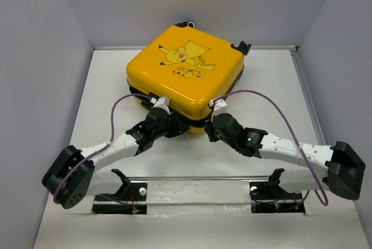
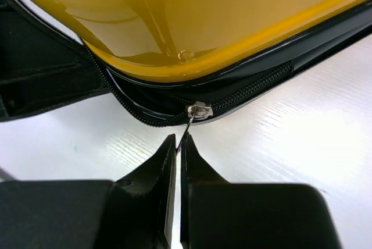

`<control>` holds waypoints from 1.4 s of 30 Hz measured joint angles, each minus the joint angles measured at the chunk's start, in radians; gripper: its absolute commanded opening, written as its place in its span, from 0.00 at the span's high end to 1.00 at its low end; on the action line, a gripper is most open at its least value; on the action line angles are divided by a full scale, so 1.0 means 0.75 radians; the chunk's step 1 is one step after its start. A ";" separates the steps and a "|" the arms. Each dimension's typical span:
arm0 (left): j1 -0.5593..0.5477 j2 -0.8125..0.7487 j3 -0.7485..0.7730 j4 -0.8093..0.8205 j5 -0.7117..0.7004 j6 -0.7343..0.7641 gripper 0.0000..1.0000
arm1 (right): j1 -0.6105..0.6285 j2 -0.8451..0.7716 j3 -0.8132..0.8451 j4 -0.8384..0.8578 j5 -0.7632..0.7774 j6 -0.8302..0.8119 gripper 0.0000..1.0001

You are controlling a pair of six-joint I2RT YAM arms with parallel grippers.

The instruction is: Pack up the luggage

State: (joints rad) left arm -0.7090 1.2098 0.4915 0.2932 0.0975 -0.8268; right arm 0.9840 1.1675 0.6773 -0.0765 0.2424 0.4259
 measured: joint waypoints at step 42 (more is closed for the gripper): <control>0.488 -0.389 0.221 -0.311 -0.153 0.267 0.18 | 0.373 -0.117 0.175 -0.287 0.428 0.318 0.89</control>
State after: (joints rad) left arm -0.3431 0.9184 0.6571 0.0601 -0.0170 -0.6266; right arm 1.2636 1.0798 0.8085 -0.2920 0.5632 0.6647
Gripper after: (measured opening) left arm 0.814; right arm 0.076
